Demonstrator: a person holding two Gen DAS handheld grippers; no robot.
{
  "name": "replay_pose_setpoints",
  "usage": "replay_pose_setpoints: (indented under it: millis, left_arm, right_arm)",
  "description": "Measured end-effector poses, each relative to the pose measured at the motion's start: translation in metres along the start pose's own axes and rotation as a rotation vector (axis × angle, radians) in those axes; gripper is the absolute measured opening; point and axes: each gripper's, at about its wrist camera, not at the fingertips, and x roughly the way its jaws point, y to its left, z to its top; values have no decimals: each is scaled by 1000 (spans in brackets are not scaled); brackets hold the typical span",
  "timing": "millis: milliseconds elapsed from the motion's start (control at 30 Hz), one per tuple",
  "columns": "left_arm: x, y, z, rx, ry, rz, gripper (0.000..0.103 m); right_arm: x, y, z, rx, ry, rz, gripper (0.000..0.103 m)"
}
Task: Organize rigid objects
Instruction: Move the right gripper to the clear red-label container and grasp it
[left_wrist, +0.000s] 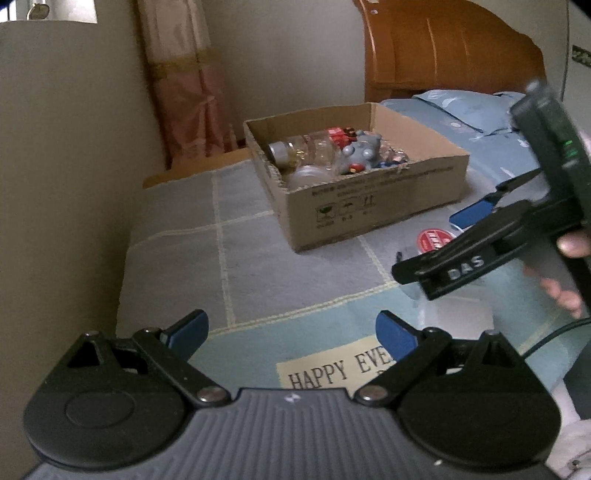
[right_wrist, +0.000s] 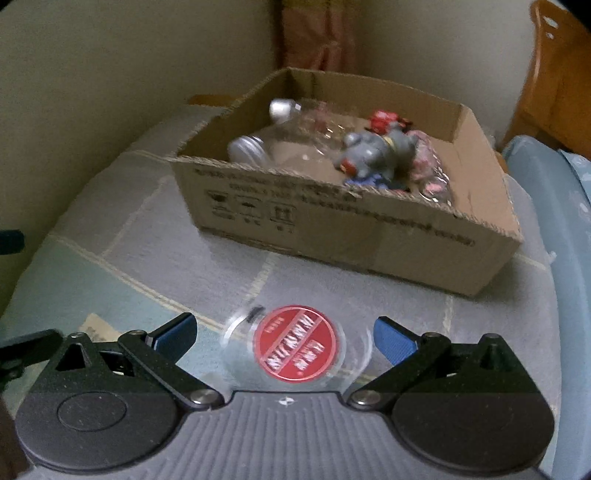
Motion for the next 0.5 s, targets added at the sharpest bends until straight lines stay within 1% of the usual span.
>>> replay_pose_setpoints:
  millis: [133, 200, 333, 500]
  left_arm:
    - [-3, -8, 2, 22, -5, -24, 97]
    - [-4, -12, 2, 30, -8, -38, 97]
    - [-3, -24, 5, 51, -3, -72, 97]
    - [0, -46, 6, 106, 2, -119, 97]
  right_arm:
    - [7, -10, -10, 20, 29, -28, 103]
    - [7, -16, -16, 33, 39, -24, 103]
    - [4, -32, -27, 67, 42, -32, 103]
    - [0, -54, -39, 112, 41, -45, 103]
